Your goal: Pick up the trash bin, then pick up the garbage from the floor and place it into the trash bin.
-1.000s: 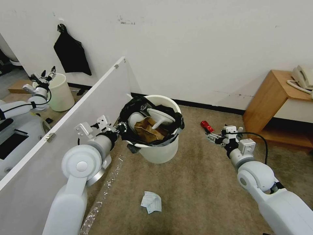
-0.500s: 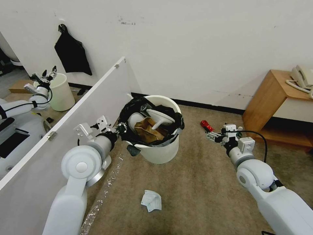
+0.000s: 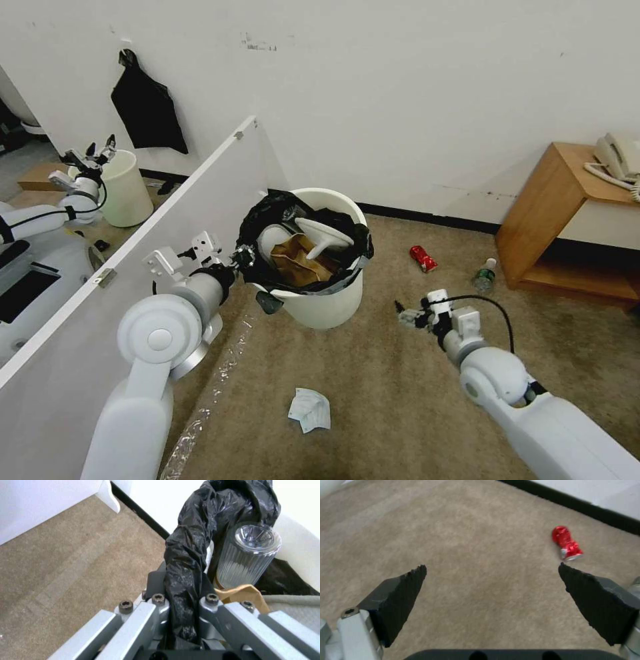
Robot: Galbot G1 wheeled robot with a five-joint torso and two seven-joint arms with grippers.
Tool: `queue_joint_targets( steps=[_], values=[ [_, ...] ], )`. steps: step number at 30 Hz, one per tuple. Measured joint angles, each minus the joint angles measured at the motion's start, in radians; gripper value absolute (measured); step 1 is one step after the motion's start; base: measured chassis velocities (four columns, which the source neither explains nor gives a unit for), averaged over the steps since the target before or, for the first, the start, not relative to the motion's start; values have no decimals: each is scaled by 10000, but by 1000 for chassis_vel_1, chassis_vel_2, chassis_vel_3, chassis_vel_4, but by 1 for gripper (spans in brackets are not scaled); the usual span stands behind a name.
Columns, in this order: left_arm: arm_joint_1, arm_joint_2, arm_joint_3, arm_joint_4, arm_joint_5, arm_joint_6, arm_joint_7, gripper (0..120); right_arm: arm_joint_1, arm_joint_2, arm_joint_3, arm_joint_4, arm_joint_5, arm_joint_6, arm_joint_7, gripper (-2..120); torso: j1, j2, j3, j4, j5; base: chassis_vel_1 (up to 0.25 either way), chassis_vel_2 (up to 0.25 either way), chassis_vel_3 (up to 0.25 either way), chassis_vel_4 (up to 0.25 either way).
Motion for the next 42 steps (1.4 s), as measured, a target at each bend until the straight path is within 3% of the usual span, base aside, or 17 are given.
queue_joint_targets(
  steps=[26, 42],
  values=[
    [136, -48, -8, 6, -52, -23, 167, 4, 76, 81, -225, -227, -203, 351, -218, 100, 0, 0, 1, 0, 0, 0, 0, 0, 0],
    [72, -48, 4, 80, 57, -110, 235, 4, 94, 84, -225, -258, -257, 429, -240, 100, 0, 0, 1, 5, -1, 59, 71, 60, 62]
  ],
)
